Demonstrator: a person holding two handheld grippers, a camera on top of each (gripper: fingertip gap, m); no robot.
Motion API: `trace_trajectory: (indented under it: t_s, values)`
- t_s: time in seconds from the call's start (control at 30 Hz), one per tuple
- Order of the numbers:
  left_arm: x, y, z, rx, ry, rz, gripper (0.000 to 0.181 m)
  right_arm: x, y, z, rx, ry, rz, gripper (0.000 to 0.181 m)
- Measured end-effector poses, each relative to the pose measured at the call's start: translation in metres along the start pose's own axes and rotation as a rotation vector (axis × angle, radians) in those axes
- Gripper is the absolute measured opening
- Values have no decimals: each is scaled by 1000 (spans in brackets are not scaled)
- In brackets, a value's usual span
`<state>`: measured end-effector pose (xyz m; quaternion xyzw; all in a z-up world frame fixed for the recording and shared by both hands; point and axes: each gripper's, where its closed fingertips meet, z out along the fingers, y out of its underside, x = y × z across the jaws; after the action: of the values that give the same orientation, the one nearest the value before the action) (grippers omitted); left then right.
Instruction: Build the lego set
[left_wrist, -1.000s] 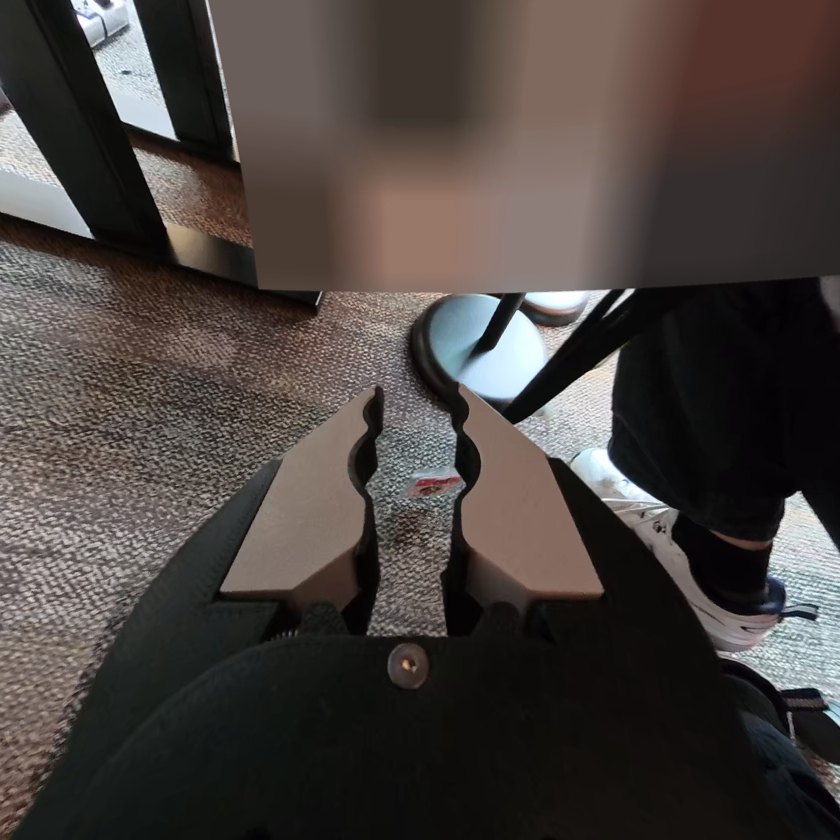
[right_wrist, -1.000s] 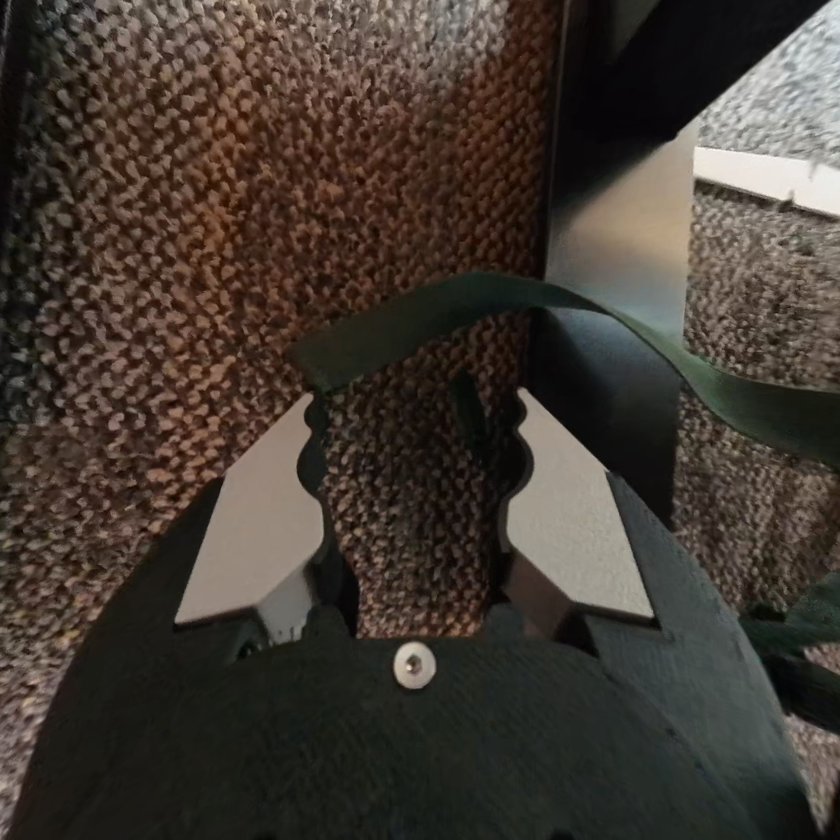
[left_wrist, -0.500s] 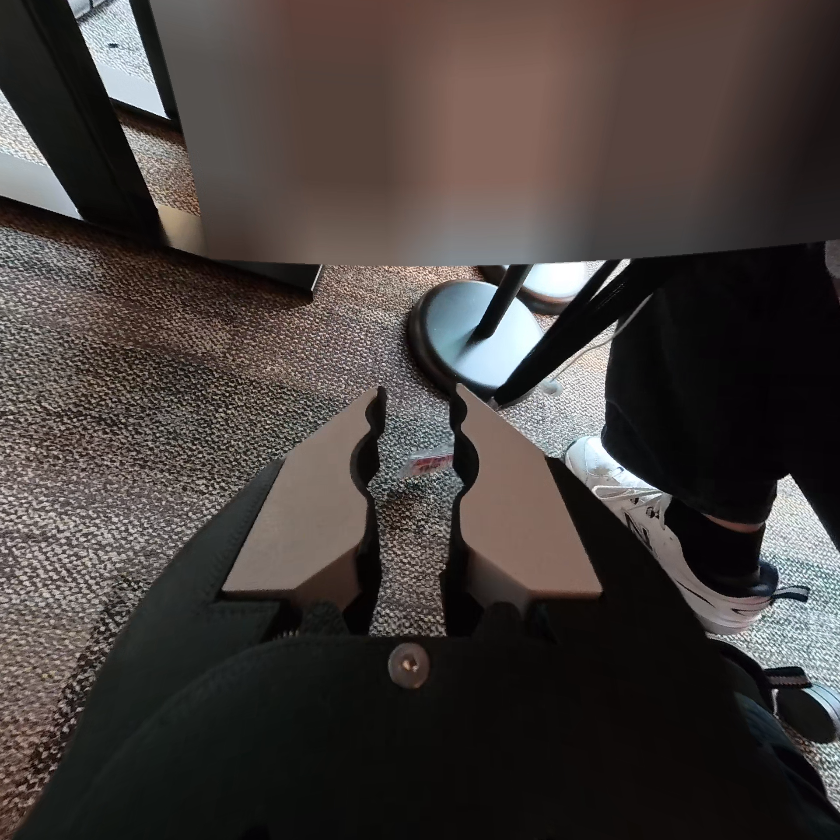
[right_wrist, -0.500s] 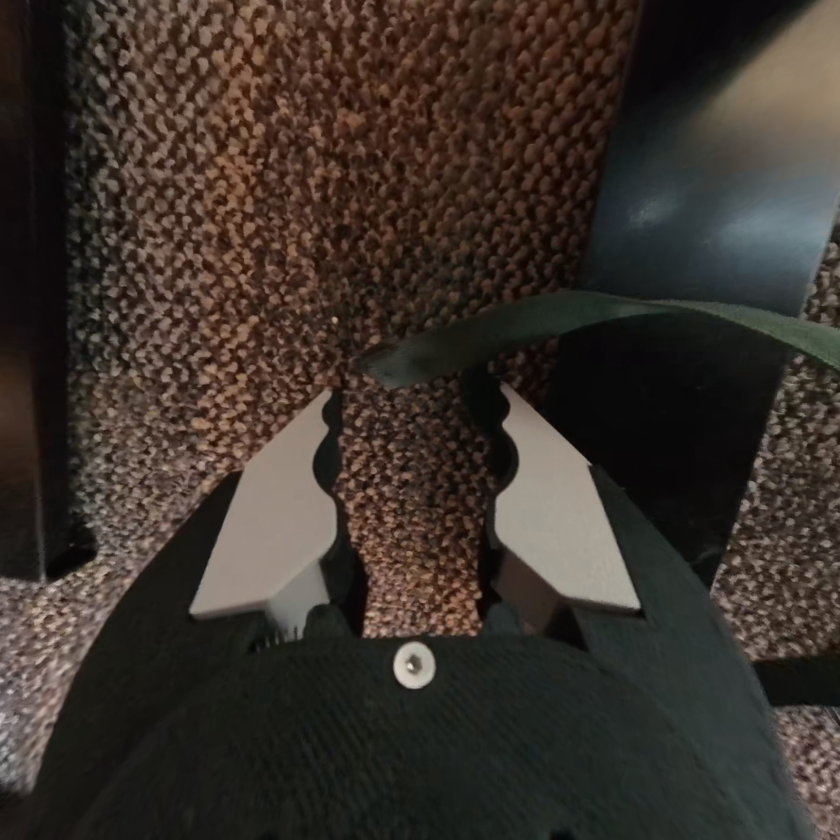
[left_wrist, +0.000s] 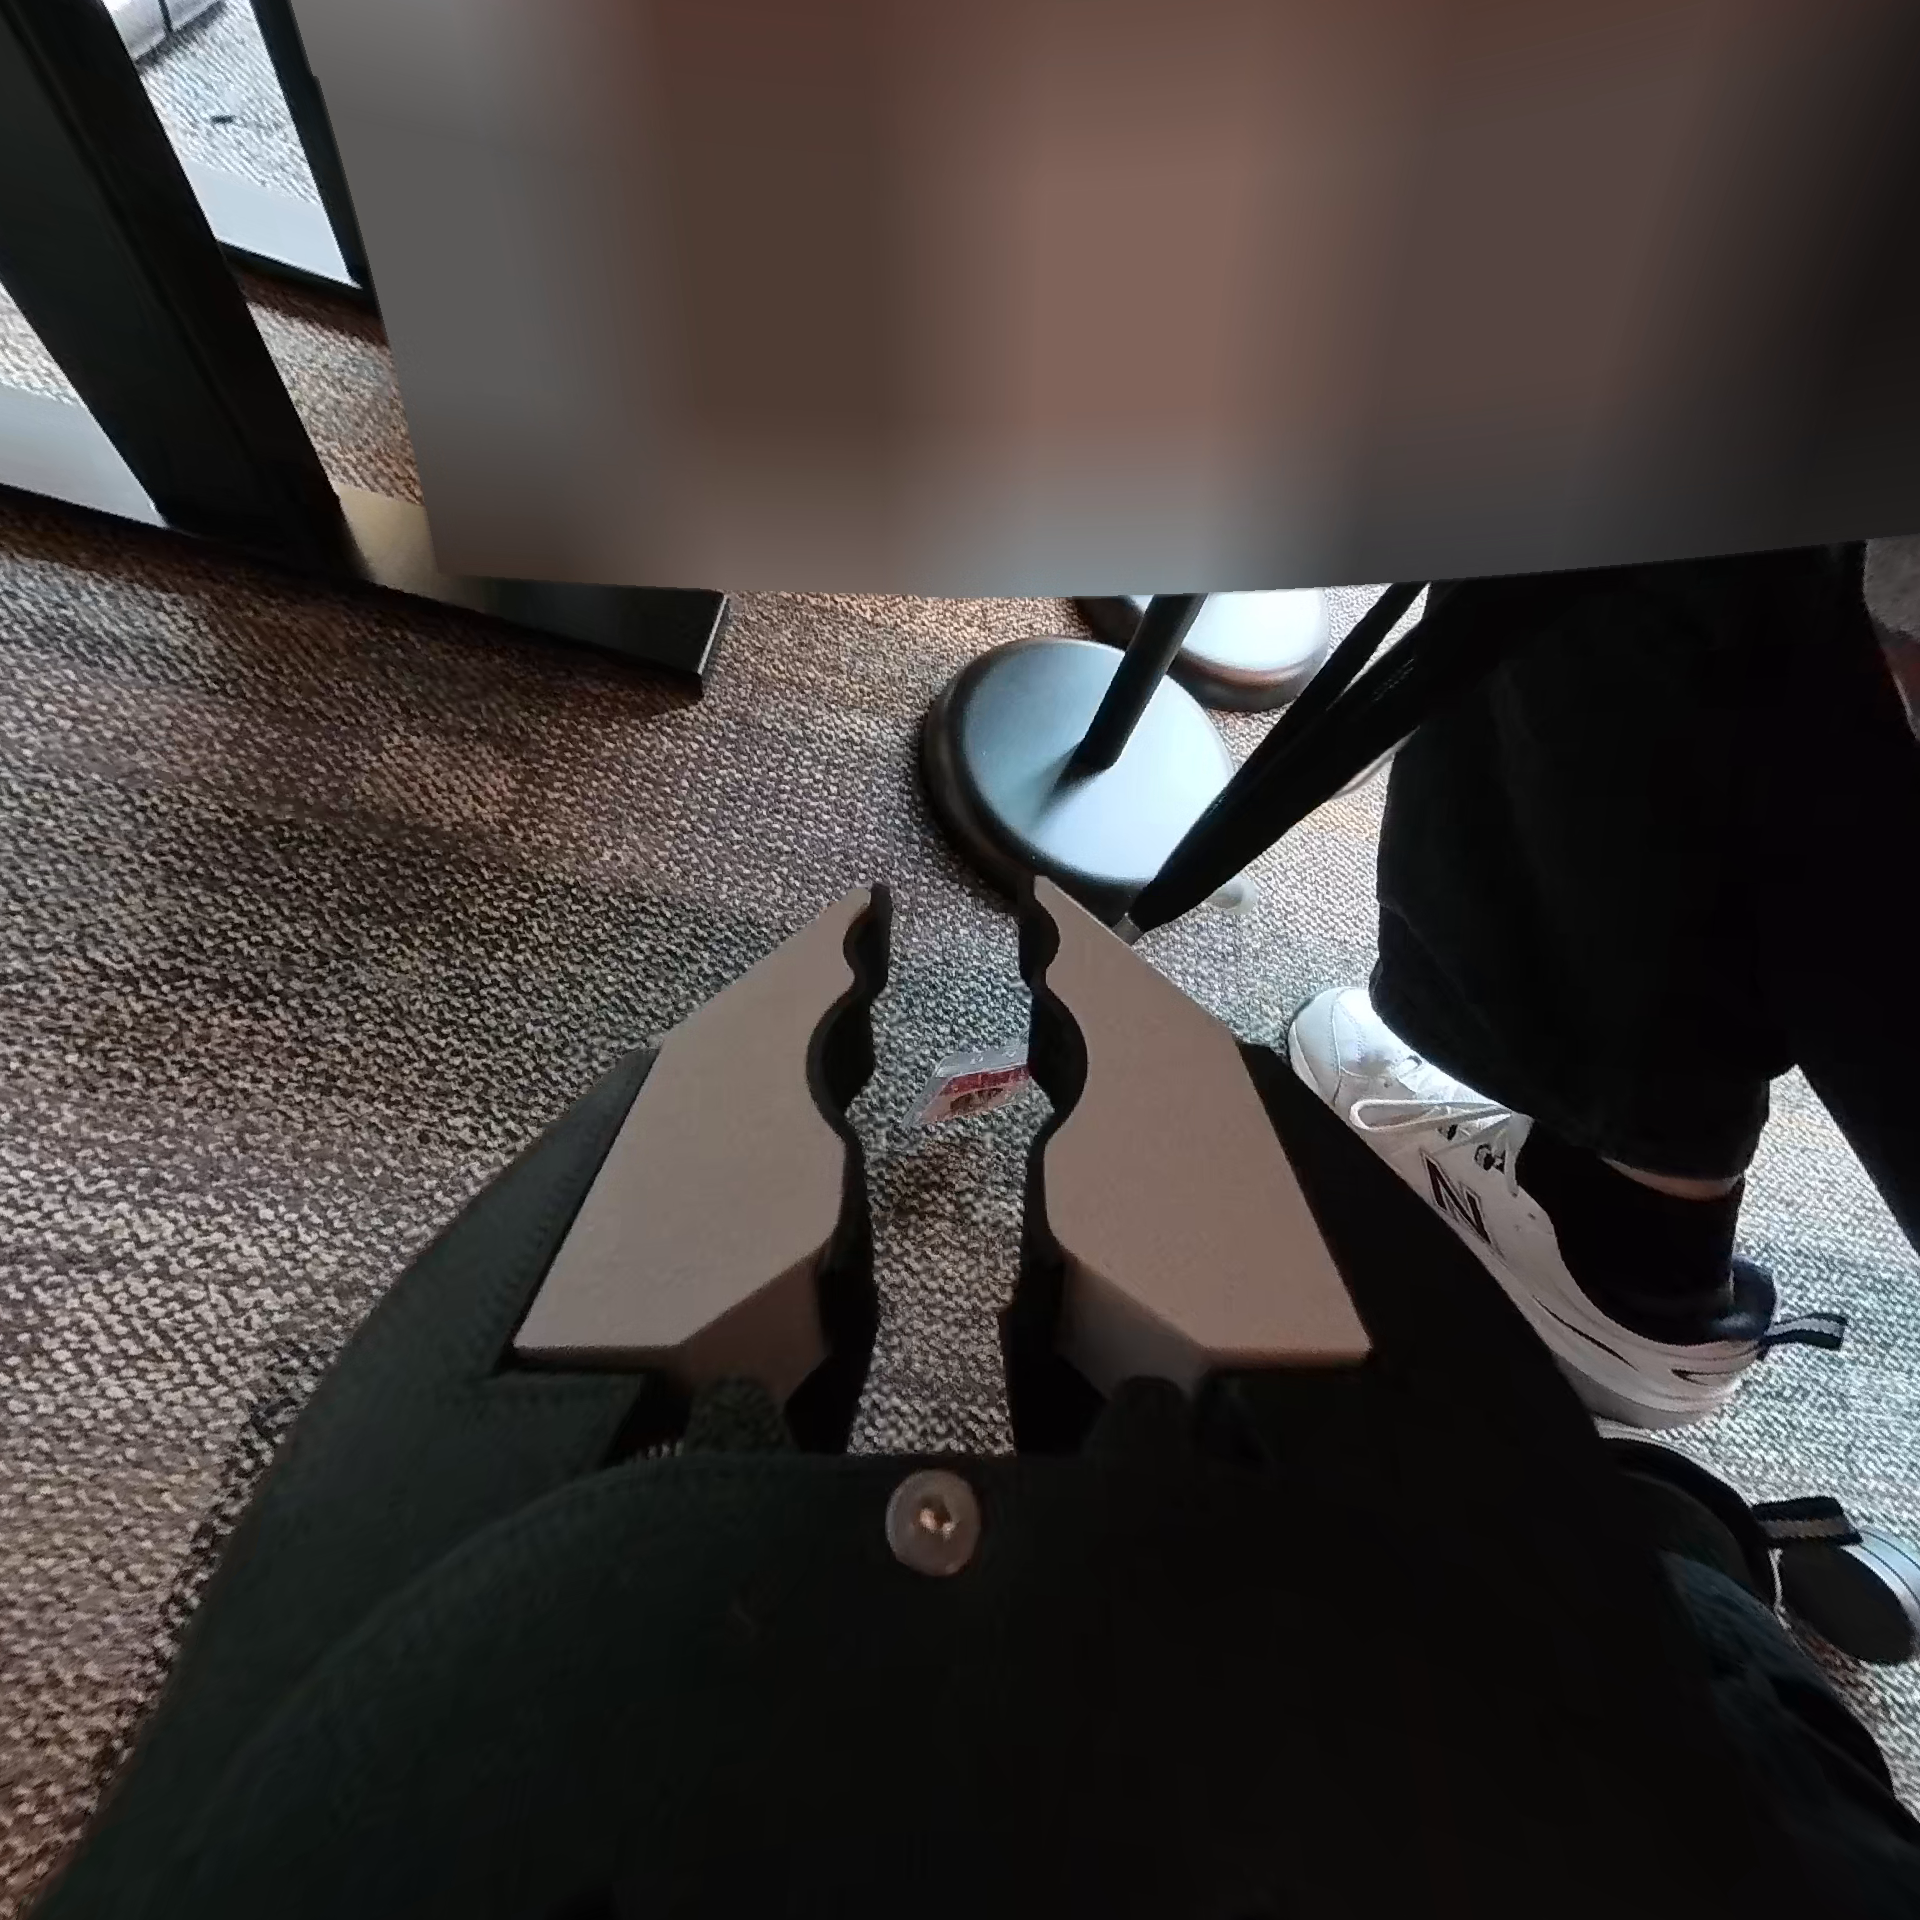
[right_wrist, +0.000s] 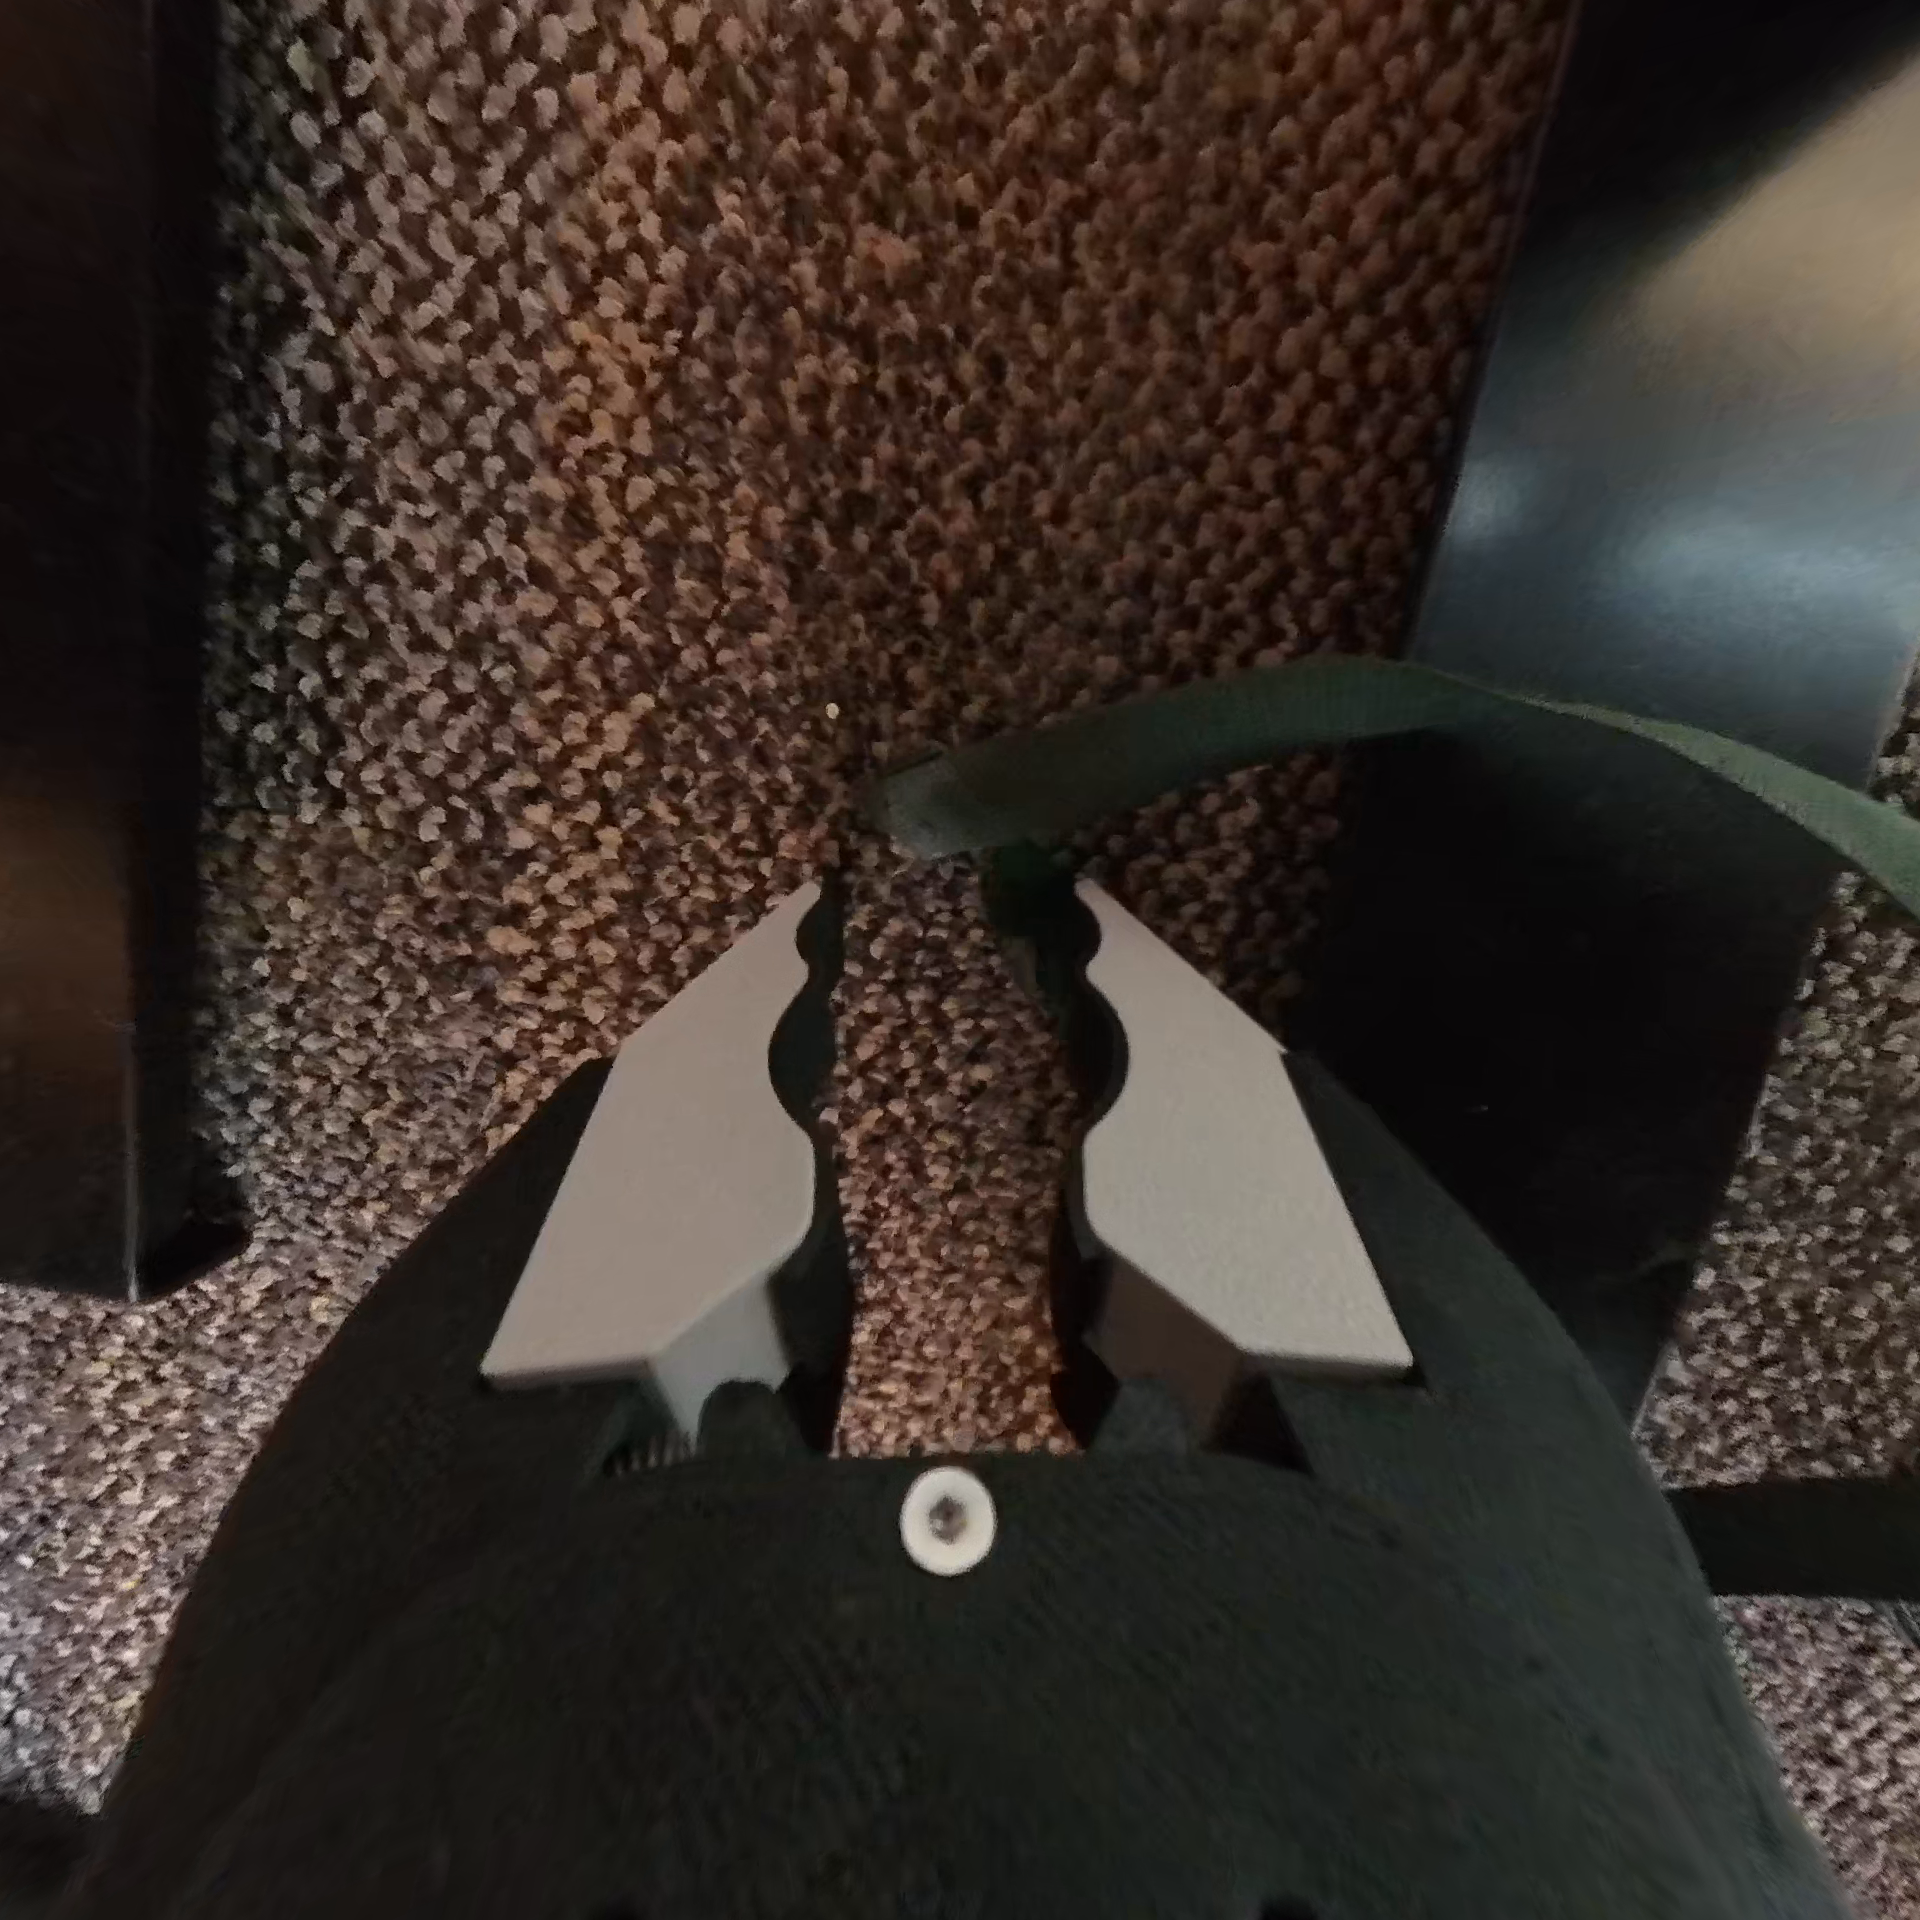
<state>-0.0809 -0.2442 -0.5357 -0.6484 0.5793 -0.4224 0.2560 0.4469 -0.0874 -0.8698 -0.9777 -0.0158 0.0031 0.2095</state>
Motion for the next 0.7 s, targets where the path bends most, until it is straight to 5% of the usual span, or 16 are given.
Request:
trace_trajectory:
  t_s: [0.23, 0.7]
  values:
    - [3, 0, -1, 2, -2, 9, 21, -9, 5, -1, -32, -19, -57, 17]
    - [14, -2, 3, -8, 20, 45, 21, -25, 9, -9, -4, 13, -132, 4]
